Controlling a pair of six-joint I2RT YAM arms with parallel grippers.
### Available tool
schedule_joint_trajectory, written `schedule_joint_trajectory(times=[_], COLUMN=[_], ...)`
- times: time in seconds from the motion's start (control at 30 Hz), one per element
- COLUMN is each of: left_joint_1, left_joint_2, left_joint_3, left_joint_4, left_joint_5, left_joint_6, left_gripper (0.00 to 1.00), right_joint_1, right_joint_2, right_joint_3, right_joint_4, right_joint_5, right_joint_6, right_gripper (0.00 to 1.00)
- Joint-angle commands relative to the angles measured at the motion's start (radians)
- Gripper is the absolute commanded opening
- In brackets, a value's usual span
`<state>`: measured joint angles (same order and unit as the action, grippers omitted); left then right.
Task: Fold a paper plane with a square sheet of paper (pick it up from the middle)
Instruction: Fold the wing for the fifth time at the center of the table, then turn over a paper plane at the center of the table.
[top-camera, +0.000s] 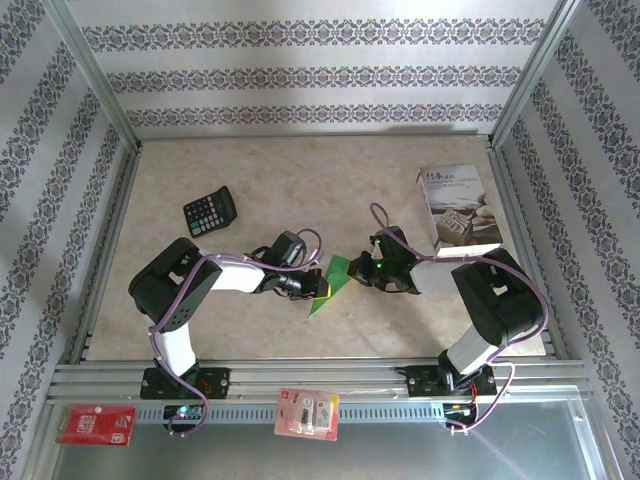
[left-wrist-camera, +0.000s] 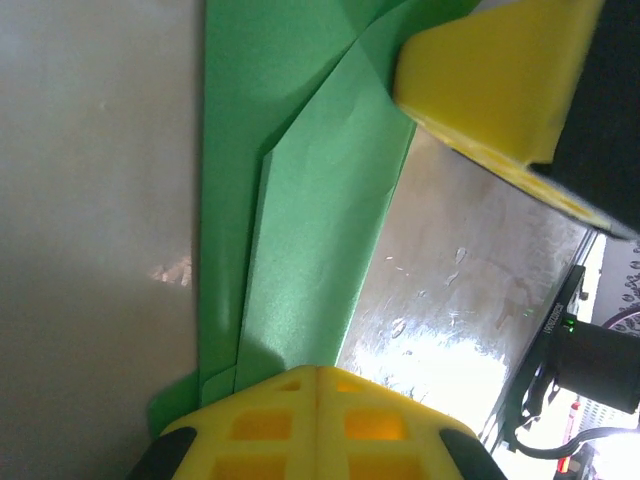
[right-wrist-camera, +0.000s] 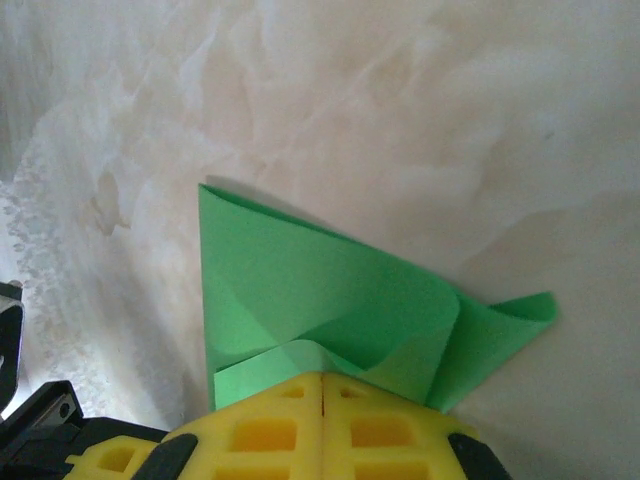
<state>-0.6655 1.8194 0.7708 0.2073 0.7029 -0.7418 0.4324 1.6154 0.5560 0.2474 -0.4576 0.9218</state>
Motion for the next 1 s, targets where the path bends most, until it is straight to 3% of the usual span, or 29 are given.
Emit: schedule_joint_trajectory(times=[0.0, 0.3, 0.63, 0.77, 0.97], left_joint_1=[0.001, 0.001, -0.002, -0.002, 0.018], left_joint_2=[0.047, 0.047, 0.016, -0.01, -0.095], left_joint_3=[-0.085, -0.09, -0.025, 0.031, 0.072], left_joint_4=[-0.096, -0.086, -0.108, -0.106, -0.043], left_joint_5=[-0.081, -0.072, -0.032, -0.01, 0.015], left_joint_6=[0.017, 0.014, 0.004, -0.017, -0.076], left_gripper=[0.0, 0.0, 0.0, 0.03, 0.23], right_joint_1=[-0.054, -0.151, -0.259, -0.237, -0.093], right_joint_2=[0.023, 0.083, 0.03, -0.053, -0.249], right_joint_3=[0.003, 0.046, 0.083, 0.068, 0.005], right_joint_4=[-0.068, -0.076, -0.117, -0.142, -0.244], right_joint_5=[0.028, 0.026, -0.025, -0.036, 0.092], right_joint_6=[-0.057, -0.103, -0.144, -0.168, -0.207], right_gripper=[0.06, 0.06, 0.07, 0.09, 0.2])
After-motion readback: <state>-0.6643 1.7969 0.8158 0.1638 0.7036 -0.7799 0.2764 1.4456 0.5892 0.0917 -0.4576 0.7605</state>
